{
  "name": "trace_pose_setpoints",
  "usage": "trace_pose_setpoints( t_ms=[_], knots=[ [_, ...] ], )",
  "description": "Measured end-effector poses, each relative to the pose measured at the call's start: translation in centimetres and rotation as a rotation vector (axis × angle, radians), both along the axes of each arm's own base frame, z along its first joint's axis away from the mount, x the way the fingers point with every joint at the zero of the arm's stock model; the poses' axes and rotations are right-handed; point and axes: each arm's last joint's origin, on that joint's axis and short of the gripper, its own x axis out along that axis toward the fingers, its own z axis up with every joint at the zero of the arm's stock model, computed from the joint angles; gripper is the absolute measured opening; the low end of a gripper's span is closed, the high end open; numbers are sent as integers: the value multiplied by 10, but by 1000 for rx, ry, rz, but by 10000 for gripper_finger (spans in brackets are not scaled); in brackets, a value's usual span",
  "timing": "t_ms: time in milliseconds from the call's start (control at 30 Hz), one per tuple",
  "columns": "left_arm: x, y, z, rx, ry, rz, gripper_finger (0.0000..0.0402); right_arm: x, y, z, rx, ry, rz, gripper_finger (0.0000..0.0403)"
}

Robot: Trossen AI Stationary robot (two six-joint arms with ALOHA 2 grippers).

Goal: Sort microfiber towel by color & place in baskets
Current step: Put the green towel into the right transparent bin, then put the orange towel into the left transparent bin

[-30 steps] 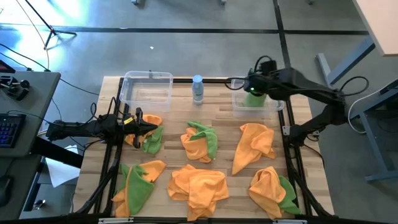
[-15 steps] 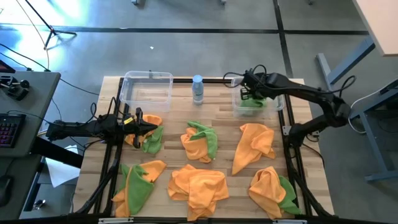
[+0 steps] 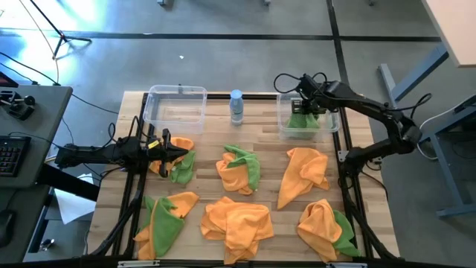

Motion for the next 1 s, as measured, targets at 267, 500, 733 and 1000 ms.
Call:
trace_pose_setpoints(
  t_ms=[267, 500, 733, 1000],
  knots=[
    [0, 0, 0, 0, 0, 0, 0, -15, 24, 26, -47, -87, 19, 171],
    [0, 0, 0, 0, 0, 0, 0, -24, 58, 43, -41, -156, 62, 133],
    [0, 0, 1, -3, -9, 0, 0, -20, 107, 58, -114, -264, 186, 16],
    [0, 0, 5, -186, -64, -5, 0, -1, 174, 63, -203, -371, 452, 16]
  ],
)
